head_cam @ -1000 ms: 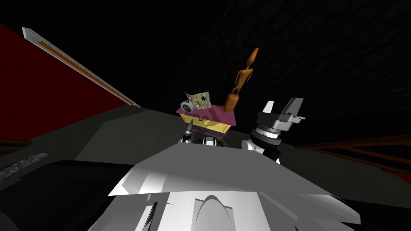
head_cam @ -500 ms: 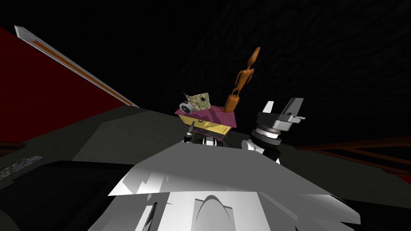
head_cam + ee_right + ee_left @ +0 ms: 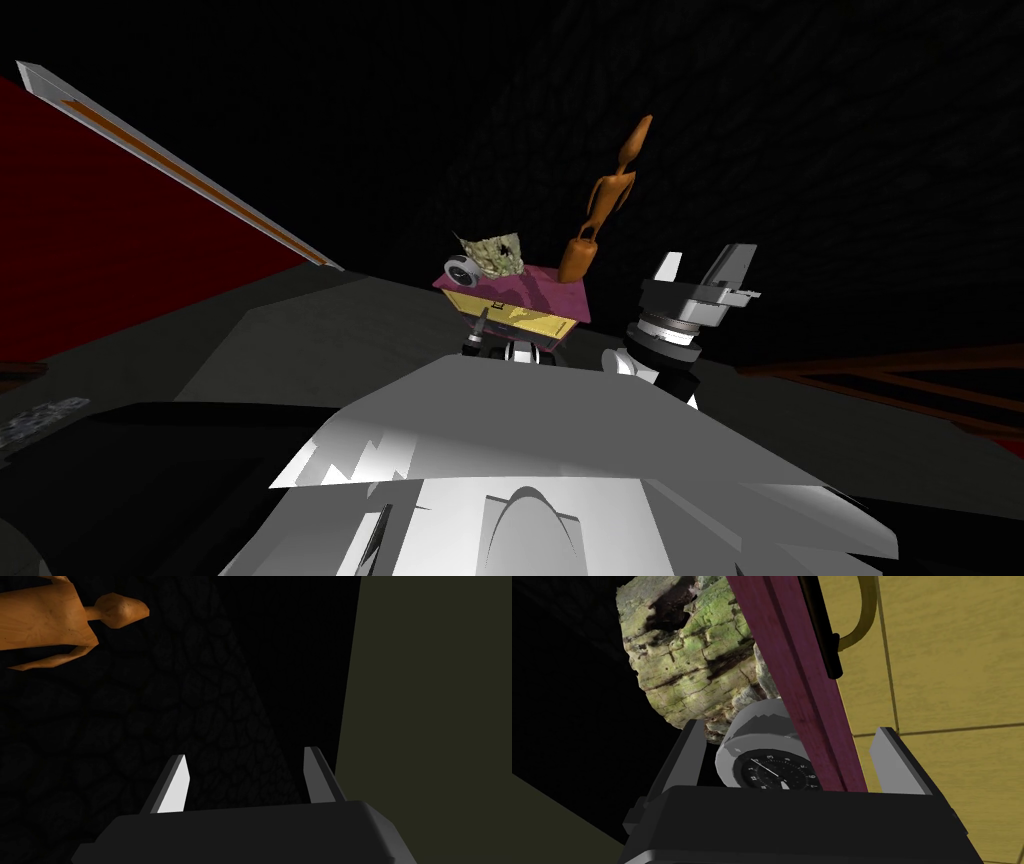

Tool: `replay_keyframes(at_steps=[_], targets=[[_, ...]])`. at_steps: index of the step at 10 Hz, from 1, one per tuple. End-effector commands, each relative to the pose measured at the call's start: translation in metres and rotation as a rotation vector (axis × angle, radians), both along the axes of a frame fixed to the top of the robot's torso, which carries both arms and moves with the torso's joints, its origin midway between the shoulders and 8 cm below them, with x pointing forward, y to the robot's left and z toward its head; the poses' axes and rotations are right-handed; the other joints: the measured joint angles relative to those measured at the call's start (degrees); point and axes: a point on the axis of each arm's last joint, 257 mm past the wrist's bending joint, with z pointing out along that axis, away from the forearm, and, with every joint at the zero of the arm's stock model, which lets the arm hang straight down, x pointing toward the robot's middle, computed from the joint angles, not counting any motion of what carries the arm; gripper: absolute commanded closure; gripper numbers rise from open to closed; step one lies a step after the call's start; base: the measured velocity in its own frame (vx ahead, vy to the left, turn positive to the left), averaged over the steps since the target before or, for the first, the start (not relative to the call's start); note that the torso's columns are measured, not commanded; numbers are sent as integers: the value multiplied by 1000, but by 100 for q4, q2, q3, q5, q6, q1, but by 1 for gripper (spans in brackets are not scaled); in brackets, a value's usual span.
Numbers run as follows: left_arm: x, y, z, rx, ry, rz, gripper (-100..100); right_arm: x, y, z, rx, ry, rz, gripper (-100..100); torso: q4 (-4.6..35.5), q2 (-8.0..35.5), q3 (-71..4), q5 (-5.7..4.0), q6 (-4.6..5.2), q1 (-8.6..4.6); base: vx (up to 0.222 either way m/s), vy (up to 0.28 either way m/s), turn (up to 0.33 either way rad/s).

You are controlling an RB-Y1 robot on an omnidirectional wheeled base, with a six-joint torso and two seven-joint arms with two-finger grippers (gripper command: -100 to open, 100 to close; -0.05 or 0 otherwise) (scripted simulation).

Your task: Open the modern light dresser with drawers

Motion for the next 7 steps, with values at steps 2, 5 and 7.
replay_keyframes(at_steps=[2, 5, 7], targets=[[-15, -21, -25, -24, 46, -18, -100, 0, 0, 0, 0, 0, 0, 0, 0, 2, 1, -1, -1, 0, 78, 5, -13], [-22, -35, -36, -46, 71, -25, -100, 0, 0, 0, 0, 0, 0, 0, 5, 21, 12, 0, 0, 1, 34, 8, -20], [-27, -56, -42, -85, 85, -32, -100, 0, 0, 0, 0, 0, 0, 0, 5, 17, 10, -1, -1, -2, 5, 4, -13]])
